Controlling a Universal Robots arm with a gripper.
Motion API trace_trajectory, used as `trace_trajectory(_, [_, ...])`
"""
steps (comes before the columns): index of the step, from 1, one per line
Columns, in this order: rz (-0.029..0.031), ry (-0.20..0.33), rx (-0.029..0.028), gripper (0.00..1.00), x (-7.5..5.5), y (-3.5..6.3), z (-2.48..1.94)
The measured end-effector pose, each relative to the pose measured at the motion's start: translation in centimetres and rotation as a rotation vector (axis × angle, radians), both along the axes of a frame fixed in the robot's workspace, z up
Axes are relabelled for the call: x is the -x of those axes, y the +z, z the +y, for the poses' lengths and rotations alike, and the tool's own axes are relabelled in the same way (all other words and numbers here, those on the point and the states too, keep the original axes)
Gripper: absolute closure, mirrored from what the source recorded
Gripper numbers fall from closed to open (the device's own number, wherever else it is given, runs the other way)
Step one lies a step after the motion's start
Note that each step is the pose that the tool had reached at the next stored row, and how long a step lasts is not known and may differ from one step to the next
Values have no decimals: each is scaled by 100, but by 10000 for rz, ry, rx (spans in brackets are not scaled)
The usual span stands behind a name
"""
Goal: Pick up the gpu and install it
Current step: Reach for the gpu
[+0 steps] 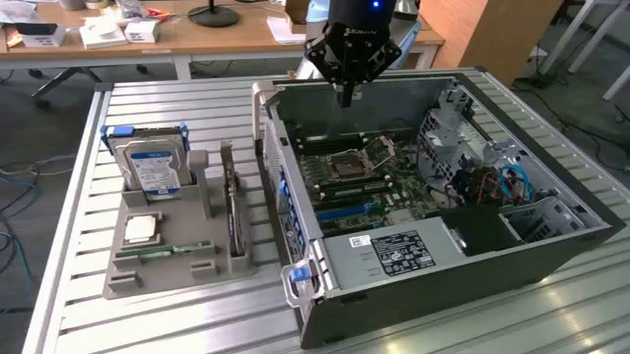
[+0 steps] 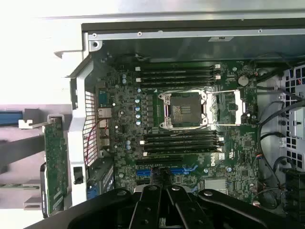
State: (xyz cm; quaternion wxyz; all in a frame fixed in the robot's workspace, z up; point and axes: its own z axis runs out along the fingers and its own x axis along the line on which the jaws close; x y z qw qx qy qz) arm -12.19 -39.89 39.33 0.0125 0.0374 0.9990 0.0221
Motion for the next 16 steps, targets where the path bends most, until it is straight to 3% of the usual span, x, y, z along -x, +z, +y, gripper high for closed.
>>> trace_trajectory(16, [0, -1, 0, 89, 52, 0, 0])
